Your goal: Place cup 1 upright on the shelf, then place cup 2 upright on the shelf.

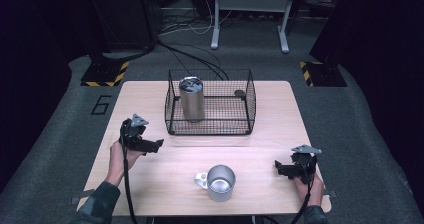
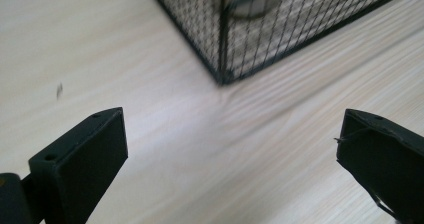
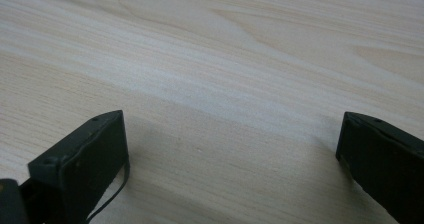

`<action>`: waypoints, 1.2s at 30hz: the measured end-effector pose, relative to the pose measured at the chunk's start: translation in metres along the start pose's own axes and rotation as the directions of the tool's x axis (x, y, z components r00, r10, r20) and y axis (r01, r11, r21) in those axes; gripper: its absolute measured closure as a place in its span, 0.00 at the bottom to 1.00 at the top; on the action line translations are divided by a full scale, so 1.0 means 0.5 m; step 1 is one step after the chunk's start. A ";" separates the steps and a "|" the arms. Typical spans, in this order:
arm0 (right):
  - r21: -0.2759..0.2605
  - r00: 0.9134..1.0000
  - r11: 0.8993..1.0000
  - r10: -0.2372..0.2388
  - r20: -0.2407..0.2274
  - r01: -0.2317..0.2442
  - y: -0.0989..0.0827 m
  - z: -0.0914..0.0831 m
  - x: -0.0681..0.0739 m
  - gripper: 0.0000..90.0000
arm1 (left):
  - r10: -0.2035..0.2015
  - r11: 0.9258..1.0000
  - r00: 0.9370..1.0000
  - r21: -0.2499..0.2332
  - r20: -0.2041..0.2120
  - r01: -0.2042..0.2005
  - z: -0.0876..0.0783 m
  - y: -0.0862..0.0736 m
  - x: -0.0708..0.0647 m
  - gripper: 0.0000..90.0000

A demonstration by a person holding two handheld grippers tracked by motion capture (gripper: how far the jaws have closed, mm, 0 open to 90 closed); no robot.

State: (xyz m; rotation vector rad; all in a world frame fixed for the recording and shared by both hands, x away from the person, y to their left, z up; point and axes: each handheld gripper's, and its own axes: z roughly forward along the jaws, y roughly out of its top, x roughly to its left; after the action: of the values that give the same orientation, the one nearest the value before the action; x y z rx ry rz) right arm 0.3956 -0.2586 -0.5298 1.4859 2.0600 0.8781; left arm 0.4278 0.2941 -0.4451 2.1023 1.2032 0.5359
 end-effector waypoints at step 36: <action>-0.002 1.000 1.000 -0.025 -0.017 0.025 -0.004 -0.004 0.013 0.00 | -0.110 0.994 0.991 -0.008 -0.071 0.109 0.060 -0.186 0.089 0.00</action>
State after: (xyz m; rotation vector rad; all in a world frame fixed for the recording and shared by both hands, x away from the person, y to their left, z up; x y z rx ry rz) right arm 0.3910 -0.2534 -0.5298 1.4540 2.0847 0.8856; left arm 0.4127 0.3571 -0.5305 2.0154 1.3485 0.5668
